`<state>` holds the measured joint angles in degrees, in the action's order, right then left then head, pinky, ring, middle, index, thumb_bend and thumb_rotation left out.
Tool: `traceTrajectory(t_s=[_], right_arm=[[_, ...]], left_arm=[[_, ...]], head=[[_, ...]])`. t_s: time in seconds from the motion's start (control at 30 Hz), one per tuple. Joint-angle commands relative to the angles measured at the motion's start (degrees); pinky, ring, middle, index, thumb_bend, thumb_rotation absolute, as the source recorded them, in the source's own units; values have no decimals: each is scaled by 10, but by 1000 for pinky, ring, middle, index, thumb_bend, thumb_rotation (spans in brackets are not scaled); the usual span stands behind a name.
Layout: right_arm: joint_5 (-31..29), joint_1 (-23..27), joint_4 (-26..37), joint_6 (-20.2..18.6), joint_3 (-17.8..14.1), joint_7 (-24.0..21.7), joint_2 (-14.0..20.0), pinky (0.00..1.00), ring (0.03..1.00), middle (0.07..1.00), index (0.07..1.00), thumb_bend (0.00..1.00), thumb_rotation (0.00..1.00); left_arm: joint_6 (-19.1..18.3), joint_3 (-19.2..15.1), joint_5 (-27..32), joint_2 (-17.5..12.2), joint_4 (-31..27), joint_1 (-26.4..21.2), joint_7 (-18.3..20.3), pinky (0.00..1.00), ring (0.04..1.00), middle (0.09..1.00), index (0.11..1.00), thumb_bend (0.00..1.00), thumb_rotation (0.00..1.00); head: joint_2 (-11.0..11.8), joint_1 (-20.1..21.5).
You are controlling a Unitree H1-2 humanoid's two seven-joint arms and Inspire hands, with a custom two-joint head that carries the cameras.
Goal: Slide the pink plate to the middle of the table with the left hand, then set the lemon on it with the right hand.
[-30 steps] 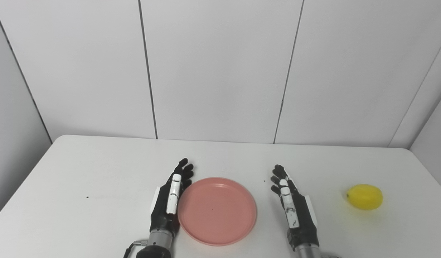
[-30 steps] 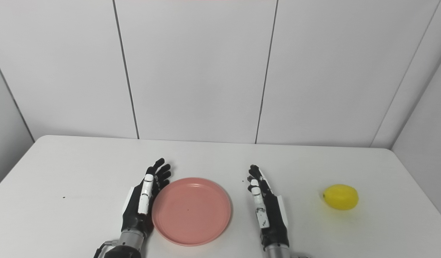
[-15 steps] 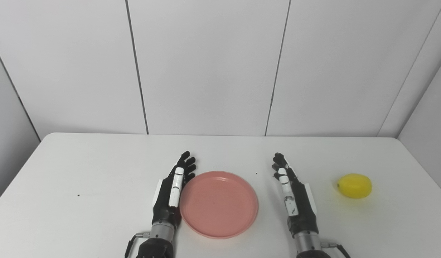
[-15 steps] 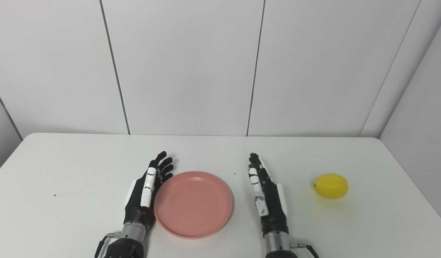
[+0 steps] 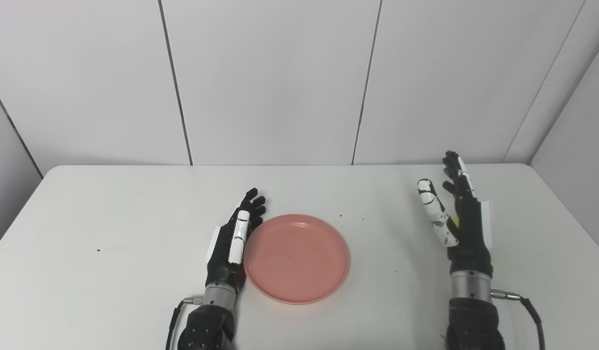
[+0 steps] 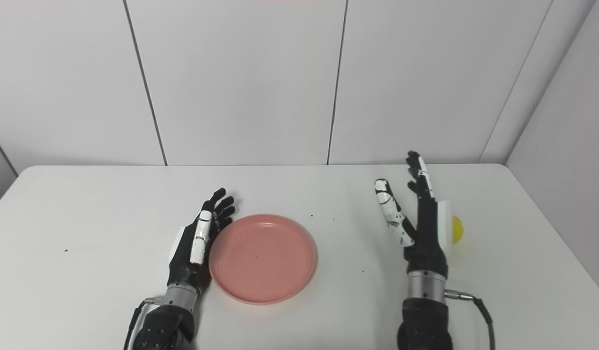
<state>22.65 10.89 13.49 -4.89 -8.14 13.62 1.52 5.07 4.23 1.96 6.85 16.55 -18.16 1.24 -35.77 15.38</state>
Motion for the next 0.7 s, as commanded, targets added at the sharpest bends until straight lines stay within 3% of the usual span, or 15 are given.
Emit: traceTrajectory(t_s=[0.0, 0.17, 0.23, 0.43, 0.67], right_arm=[[35, 17, 29, -14, -2, 14, 11, 802, 882, 897, 901, 581, 445], [132, 14, 32, -85, -9, 28, 28, 812, 882, 894, 894, 742, 313], [158, 14, 24, -110, -14, 29, 36, 740, 858, 908, 902, 802, 250], [177, 10, -1, -134, -19, 37, 52, 717, 855, 920, 910, 851, 172], [188, 16, -26, -163, -22, 40, 62, 732, 872, 941, 927, 869, 153]], left_arm=[[3, 2, 1, 0, 6, 12, 7, 912, 900, 895, 893, 533, 1000], [5, 0, 3, -3, 5, 12, 10, 913, 899, 896, 891, 533, 1000], [3, -2, 4, -4, 1, 14, 10, 902, 898, 894, 892, 540, 1000], [3, -4, 11, -7, 1, 17, 15, 894, 895, 893, 887, 547, 1000], [3, -3, 3, -20, -2, 19, 14, 876, 880, 880, 875, 555, 1000]], head=[[1, 1], [4, 13], [9, 20], [12, 21], [21, 60]])
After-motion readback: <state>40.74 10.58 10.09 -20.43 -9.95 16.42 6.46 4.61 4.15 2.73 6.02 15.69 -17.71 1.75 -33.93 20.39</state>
